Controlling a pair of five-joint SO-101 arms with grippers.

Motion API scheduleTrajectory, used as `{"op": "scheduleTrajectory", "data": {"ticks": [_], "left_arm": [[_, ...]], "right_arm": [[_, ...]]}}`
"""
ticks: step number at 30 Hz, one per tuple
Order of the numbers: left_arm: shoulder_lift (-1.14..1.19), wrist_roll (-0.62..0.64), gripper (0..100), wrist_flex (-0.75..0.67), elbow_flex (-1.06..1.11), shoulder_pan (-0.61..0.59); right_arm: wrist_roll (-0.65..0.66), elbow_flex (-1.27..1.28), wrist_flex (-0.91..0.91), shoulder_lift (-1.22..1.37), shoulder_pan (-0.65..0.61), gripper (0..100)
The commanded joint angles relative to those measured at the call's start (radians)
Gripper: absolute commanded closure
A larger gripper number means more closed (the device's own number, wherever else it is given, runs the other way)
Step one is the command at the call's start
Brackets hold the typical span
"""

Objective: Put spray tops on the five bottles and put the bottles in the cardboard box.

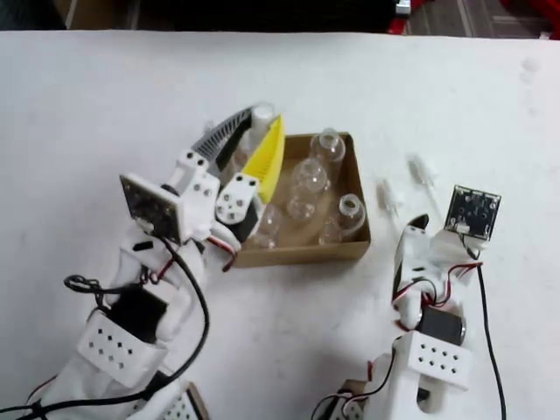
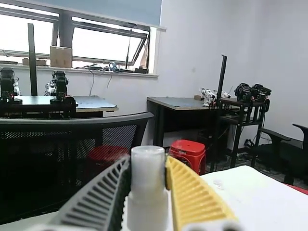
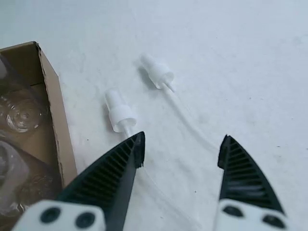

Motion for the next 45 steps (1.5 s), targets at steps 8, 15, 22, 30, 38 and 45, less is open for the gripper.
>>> {"op": "scheduleTrajectory", "data": {"ticks": [8, 15, 22, 30, 38, 45], "left_arm": [[0.124, 0.017, 98, -0.126, -0.003, 0.002], [0.145, 0.018, 98, -0.13, 0.028, 0.002], [0.145, 0.02, 98, -0.152, 0.152, 0.002], [0.145, 0.018, 98, -0.48, 0.391, 0.01], [0.145, 0.021, 98, -0.529, 0.465, 0.005], [0.145, 0.029, 88, -0.528, 0.482, 0.001]], "right_arm": [[0.014, -0.003, -0.021, -0.008, 0.008, 77.2], [0.014, -0.003, -0.021, -0.008, 0.01, 77.2], [0.014, -0.003, -0.021, -0.008, 0.008, 77.2], [0.014, -0.003, -0.021, -0.008, 0.008, 77.2], [0.014, -0.003, -0.021, -0.008, 0.008, 77.2], [0.014, -0.003, -0.021, -0.008, 0.008, 77.2]]}}
